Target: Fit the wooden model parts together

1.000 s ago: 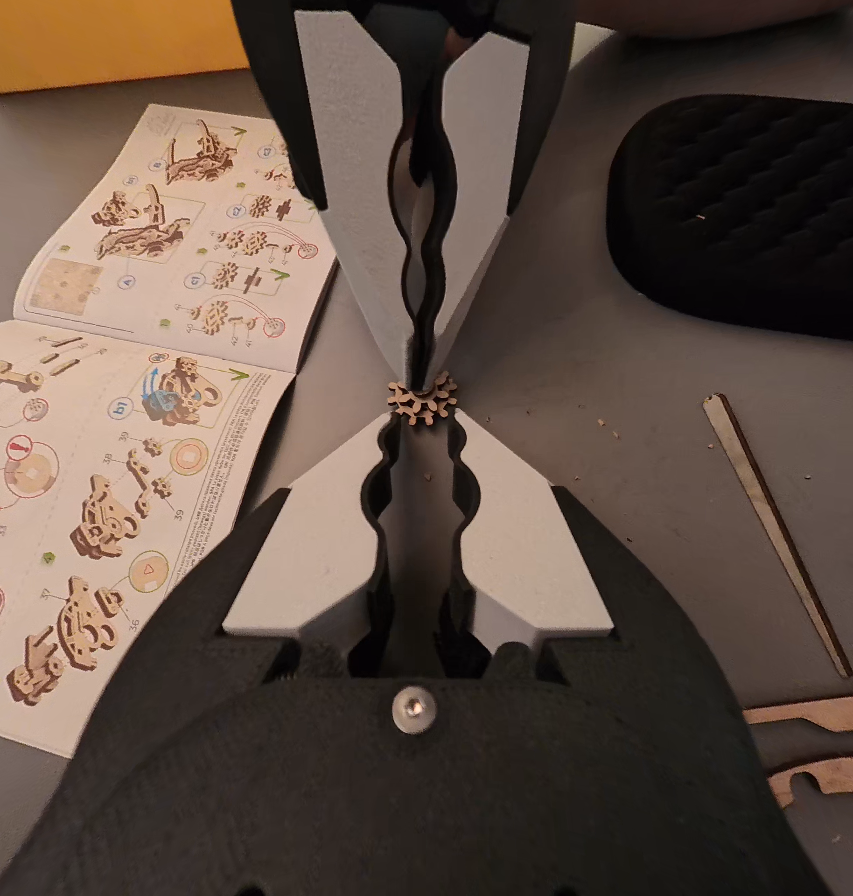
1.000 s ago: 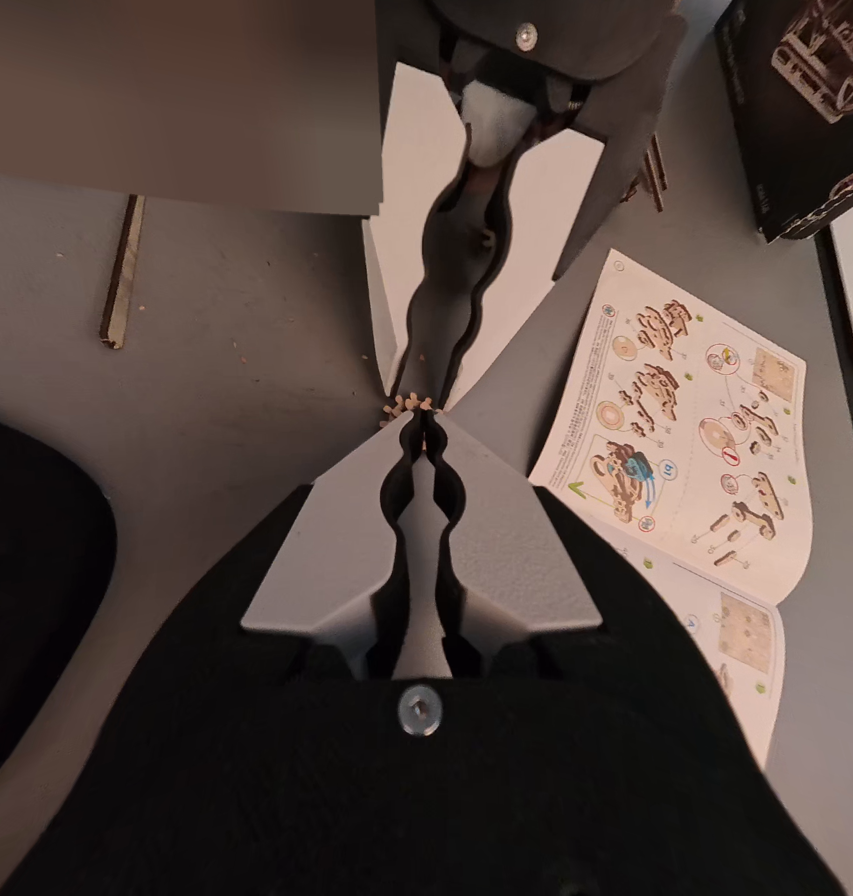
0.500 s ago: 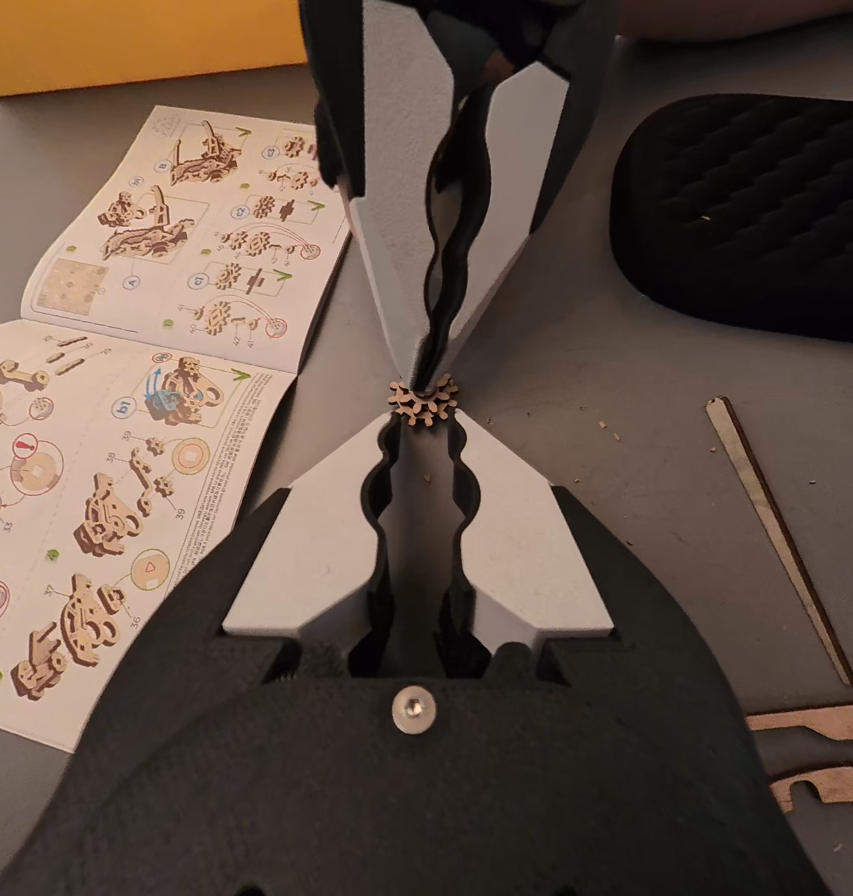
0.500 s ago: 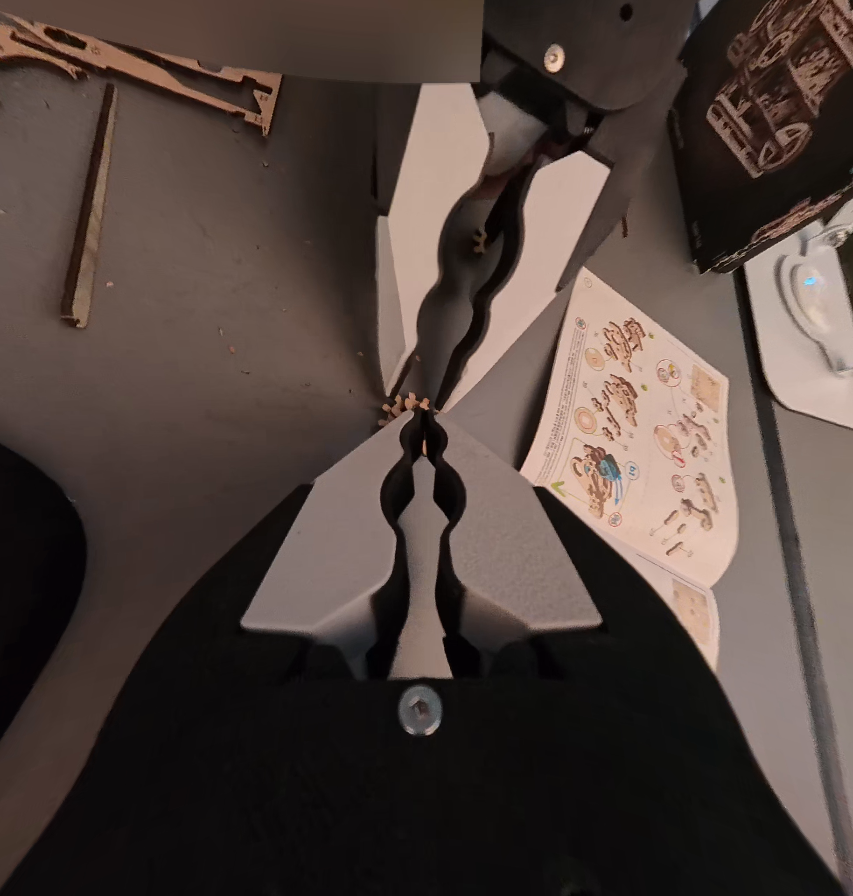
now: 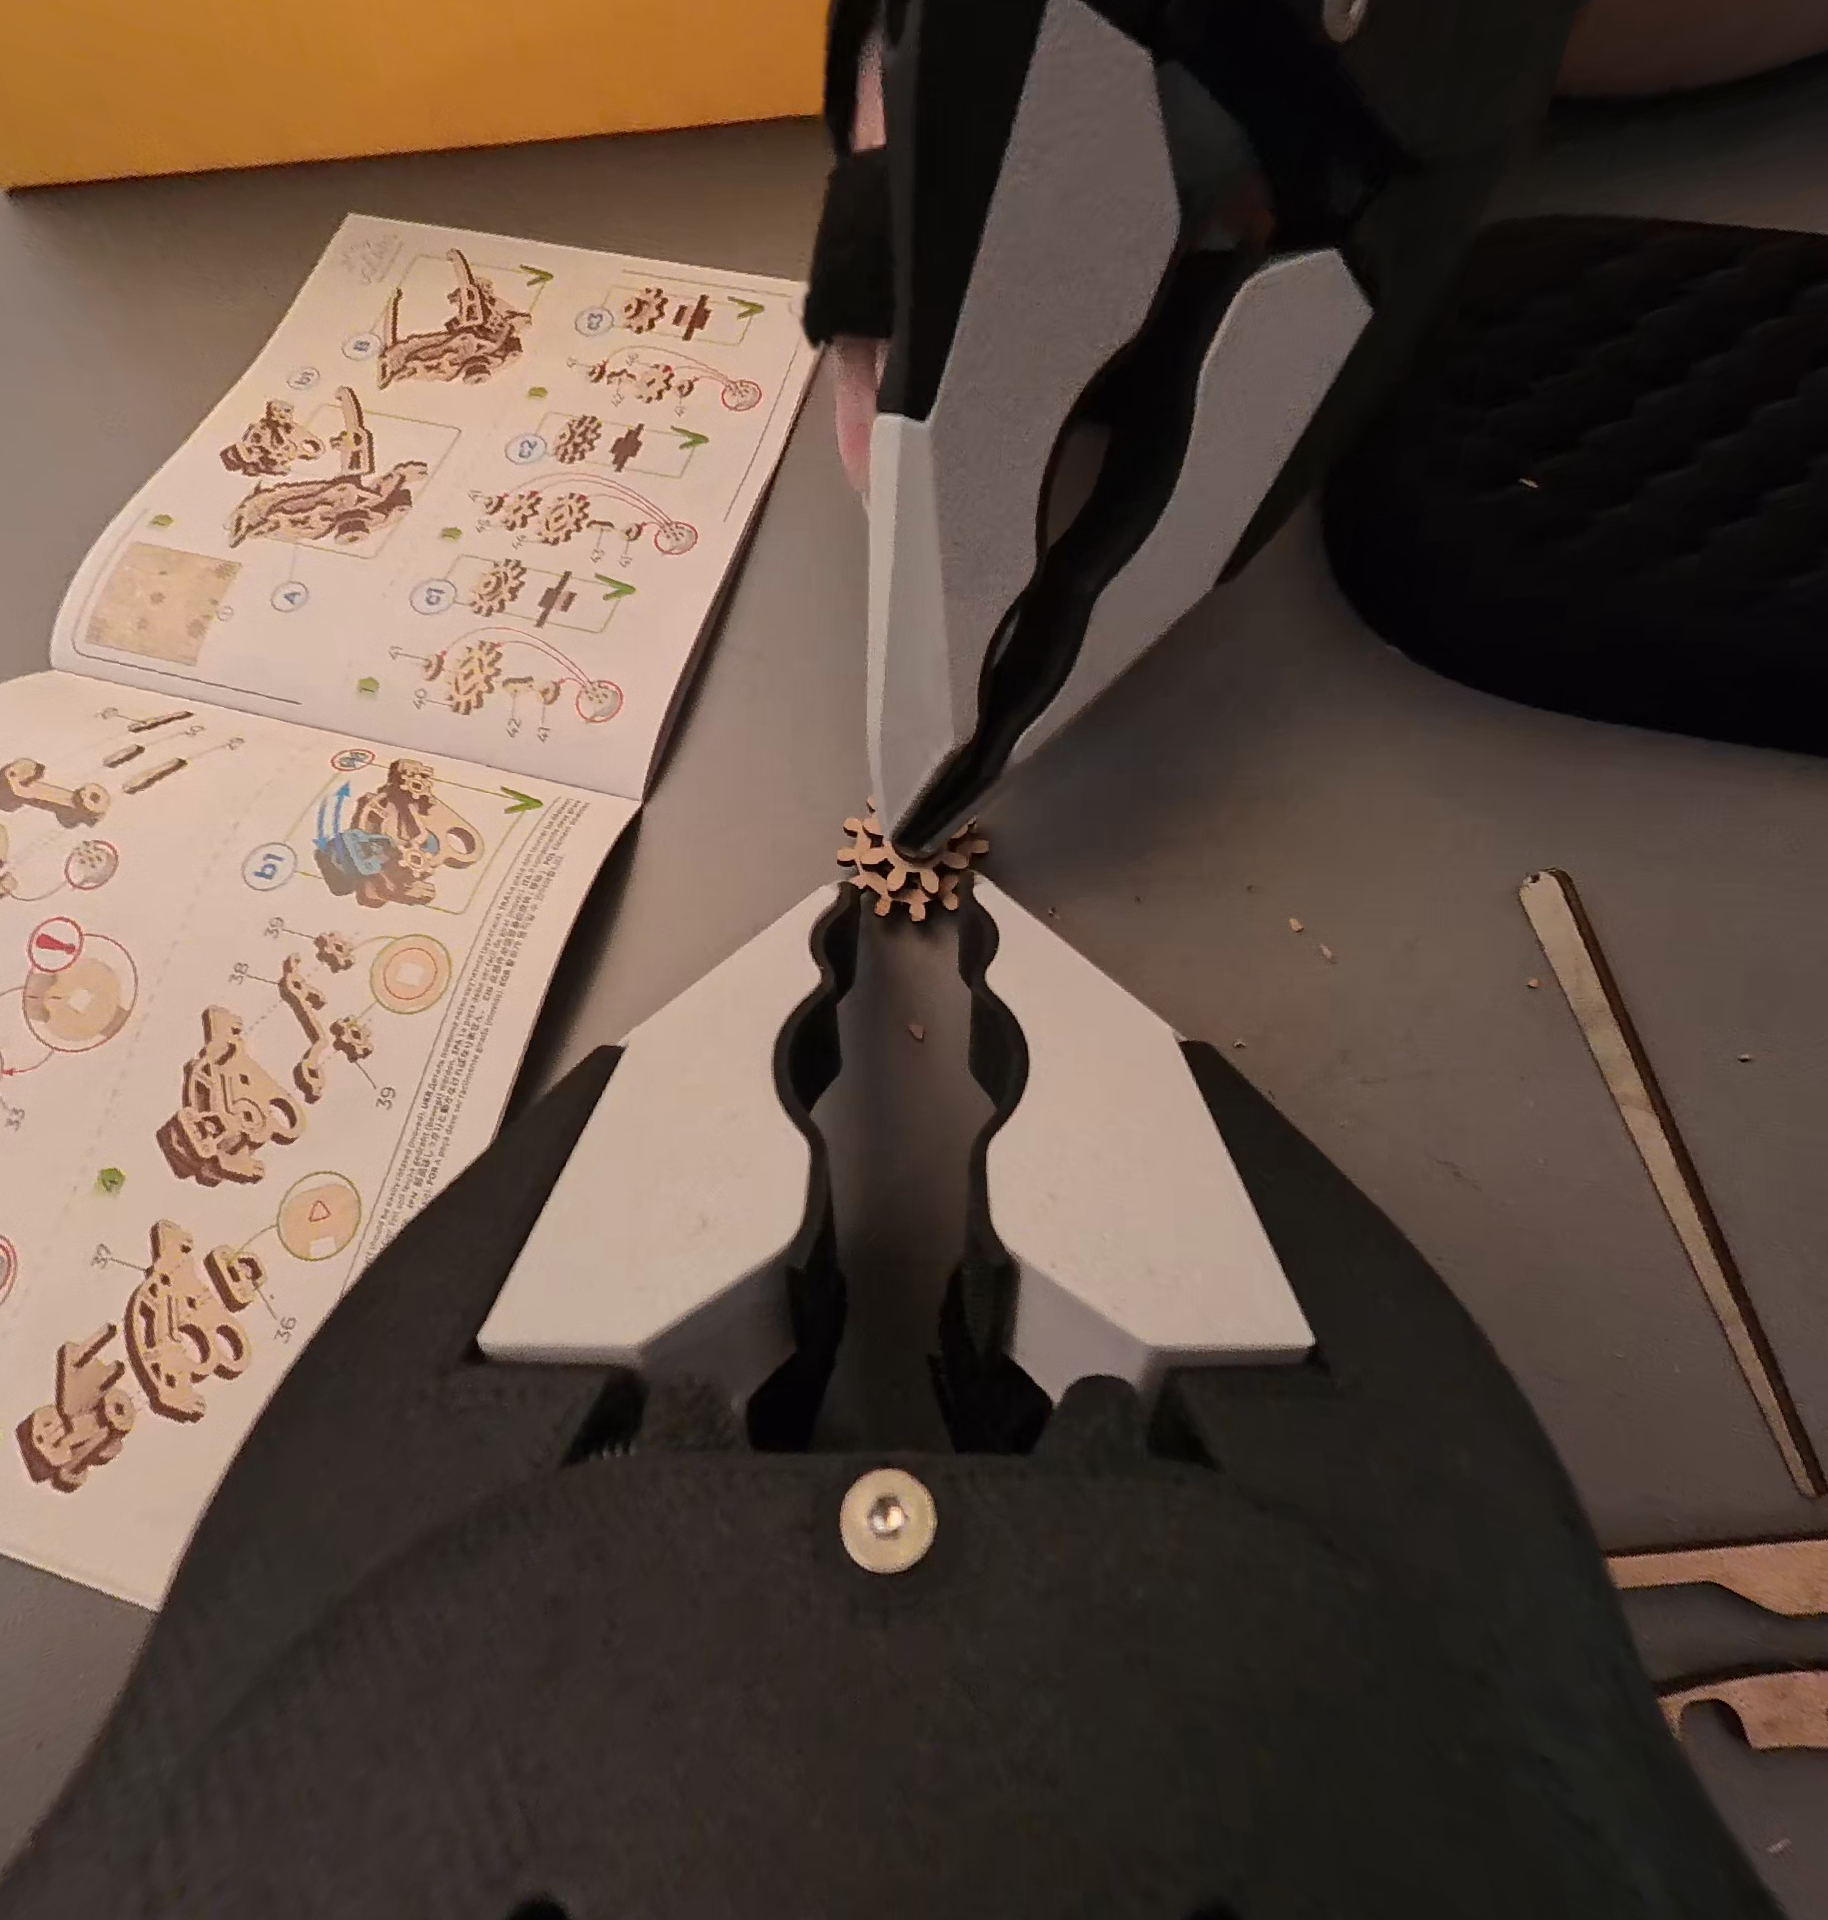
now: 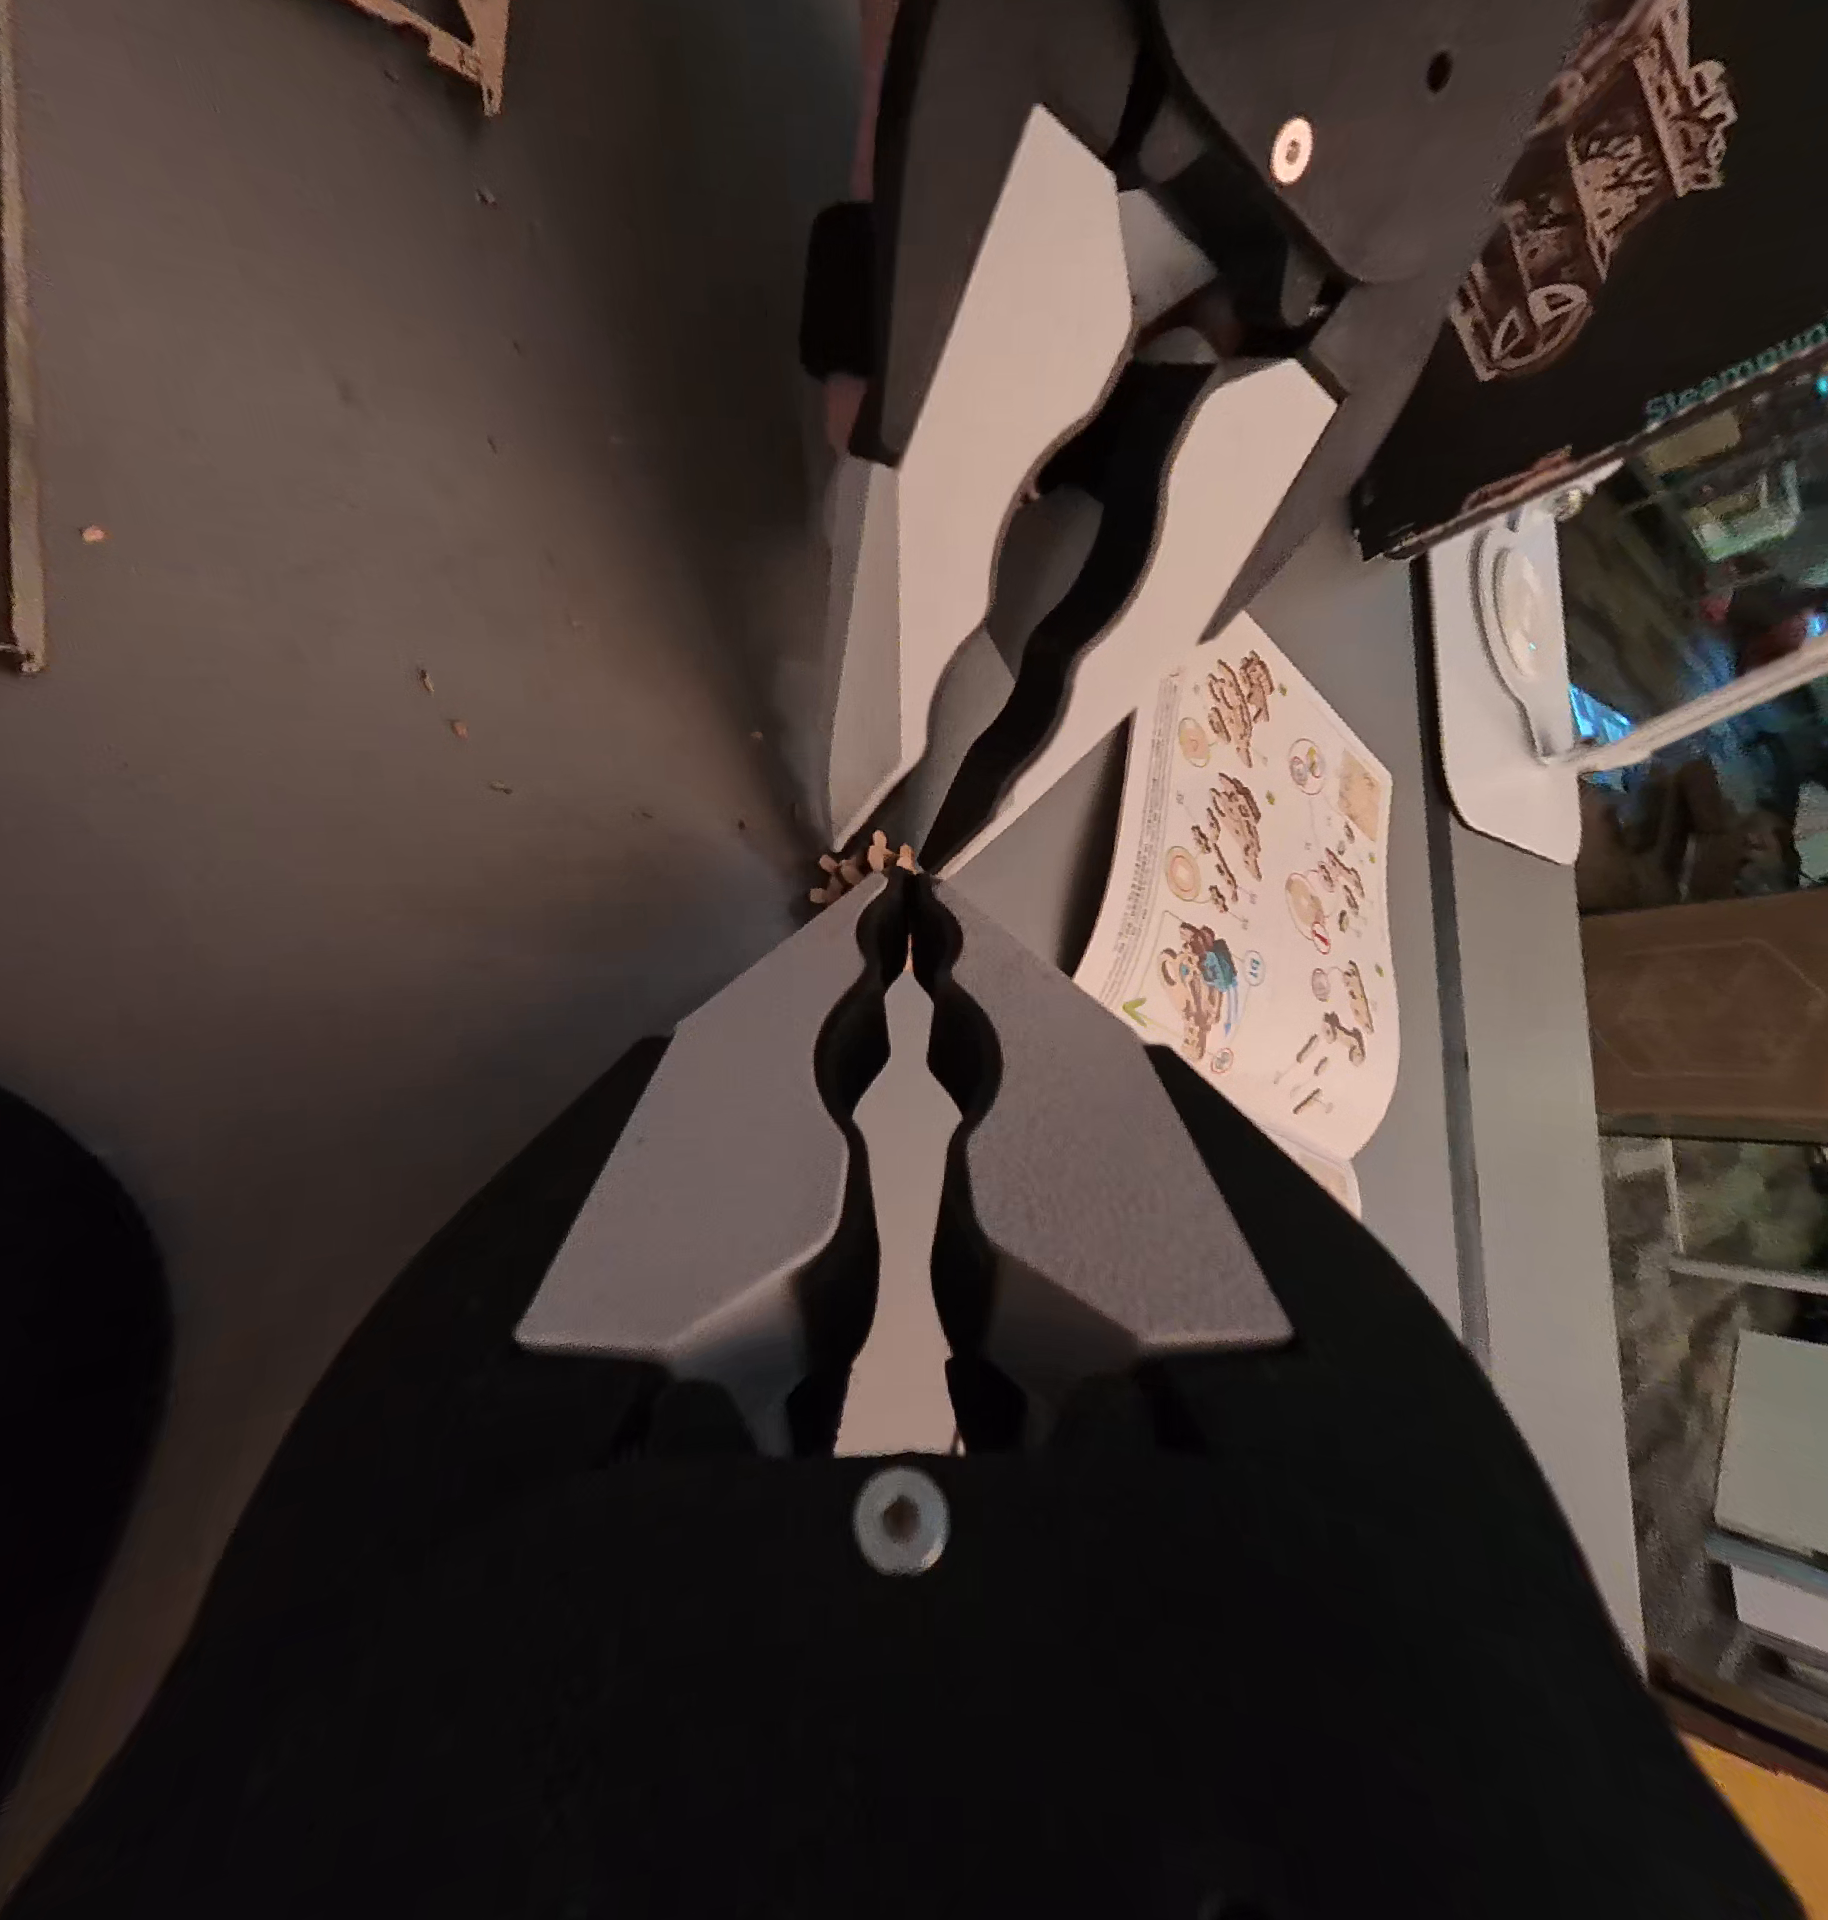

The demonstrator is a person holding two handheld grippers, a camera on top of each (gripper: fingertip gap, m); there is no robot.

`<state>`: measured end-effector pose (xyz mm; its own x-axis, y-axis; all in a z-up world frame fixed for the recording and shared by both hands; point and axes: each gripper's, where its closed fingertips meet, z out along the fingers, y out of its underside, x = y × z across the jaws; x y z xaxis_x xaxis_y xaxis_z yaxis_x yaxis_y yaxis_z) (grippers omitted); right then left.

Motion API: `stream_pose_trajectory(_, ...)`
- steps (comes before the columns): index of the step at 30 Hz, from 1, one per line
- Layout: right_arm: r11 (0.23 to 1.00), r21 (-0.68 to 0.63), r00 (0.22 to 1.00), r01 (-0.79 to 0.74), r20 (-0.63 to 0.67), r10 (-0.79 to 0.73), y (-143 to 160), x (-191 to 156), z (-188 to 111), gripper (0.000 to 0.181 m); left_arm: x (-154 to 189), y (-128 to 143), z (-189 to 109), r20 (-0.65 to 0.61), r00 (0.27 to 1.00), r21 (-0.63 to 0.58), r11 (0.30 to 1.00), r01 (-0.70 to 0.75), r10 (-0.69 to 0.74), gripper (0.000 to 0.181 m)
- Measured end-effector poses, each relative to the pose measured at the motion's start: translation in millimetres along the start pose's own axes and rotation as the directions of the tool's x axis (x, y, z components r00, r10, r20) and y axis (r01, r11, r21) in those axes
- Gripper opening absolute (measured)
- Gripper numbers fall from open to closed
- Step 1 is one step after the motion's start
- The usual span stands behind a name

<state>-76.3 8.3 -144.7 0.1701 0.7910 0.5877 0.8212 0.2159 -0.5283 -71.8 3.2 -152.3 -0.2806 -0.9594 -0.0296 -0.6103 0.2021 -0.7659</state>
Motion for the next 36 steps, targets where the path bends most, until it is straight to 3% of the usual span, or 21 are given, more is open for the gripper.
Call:
stream_pose_trajectory(14, 0.986, -0.160, 0.997, 0.048, -0.057, -0.058, 1.9, -0.8, 0.0, 0.000, -0.4, 0.0, 0.6, 0.008, 1.000, 0.003, 1.000, 0.003, -0.003, 0.017)
stream_pose_trajectory(20, 0.986, -0.165, 0.994, 0.037, -0.092, -0.053, 2.0, -0.8, 0.0, 0.001, -0.4, -0.1, 0.7, 0.010, 1.000, 0.003, 1.000, 0.007, -0.007, 0.016)
stream_pose_trajectory(30, 0.995, -0.054, 0.995, -0.081, -0.066, 0.077, -2.3, 4.0, -1.2, 0.000, 1.2, 0.9, 1.0, -0.006, 1.000, -0.003, 1.000, 0.002, -0.002, 0.016)
stream_pose_trajectory(32, 0.993, 0.023, 0.988, -0.117, -0.097, 0.118, -12.3, 16.8, -11.4, 0.000, 3.3, 2.1, 1.8, -0.024, 1.000, -0.012, 1.000, 0.003, -0.003, 0.014)
stream_pose_trajectory(36, 0.917, 0.163, 0.930, -0.364, 0.019, 0.366, -16.0, 29.7, -27.9, 0.000, 3.8, 2.2, 1.9, -0.038, 0.999, -0.014, 1.000, 0.015, -0.016, 0.020)
